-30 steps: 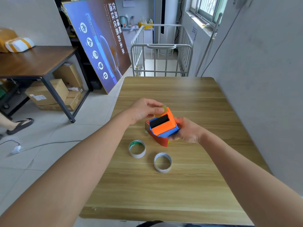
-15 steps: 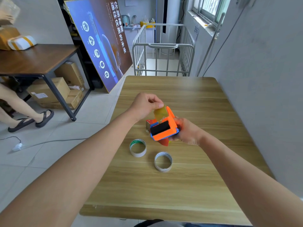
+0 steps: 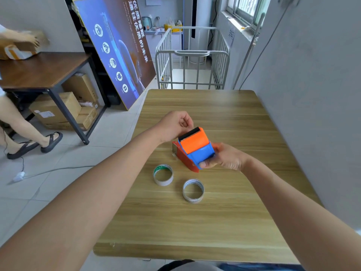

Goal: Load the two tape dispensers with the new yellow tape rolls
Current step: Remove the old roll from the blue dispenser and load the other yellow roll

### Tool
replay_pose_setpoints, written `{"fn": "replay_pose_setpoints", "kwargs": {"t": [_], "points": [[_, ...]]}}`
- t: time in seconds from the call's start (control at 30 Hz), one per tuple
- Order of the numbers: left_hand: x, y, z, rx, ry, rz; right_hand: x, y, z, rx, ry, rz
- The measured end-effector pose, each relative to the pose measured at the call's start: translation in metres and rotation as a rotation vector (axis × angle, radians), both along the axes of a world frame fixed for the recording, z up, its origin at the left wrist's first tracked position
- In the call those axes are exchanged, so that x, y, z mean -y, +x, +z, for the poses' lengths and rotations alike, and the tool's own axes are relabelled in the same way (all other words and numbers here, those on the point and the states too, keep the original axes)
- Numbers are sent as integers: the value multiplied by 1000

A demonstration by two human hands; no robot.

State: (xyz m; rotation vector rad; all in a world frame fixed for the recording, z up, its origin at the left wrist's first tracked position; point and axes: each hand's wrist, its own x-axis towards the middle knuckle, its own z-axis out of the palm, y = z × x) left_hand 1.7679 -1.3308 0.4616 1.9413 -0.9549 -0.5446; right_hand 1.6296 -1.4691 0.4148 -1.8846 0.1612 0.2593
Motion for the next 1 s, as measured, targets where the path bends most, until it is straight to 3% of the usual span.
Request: {"fn": "replay_pose_setpoints", "kwargs": {"t": [0.2,0.3,0.53,0.8,1.0], "points": [[-6,12,15,-151,-81,81,7,-17,-12,-79,131,-28],[-5,13,19,-141,-50,87,11,-25,-18,-96,179,-2],[6,8,14,-112,-17,193,18,-40,-10,-170,172,23],[19,15,11,-64,-7,328,28,-59,-1,-248,22,28],[24,18,2,-67,5,395,41,-79,-5,-272,98,66]]}}
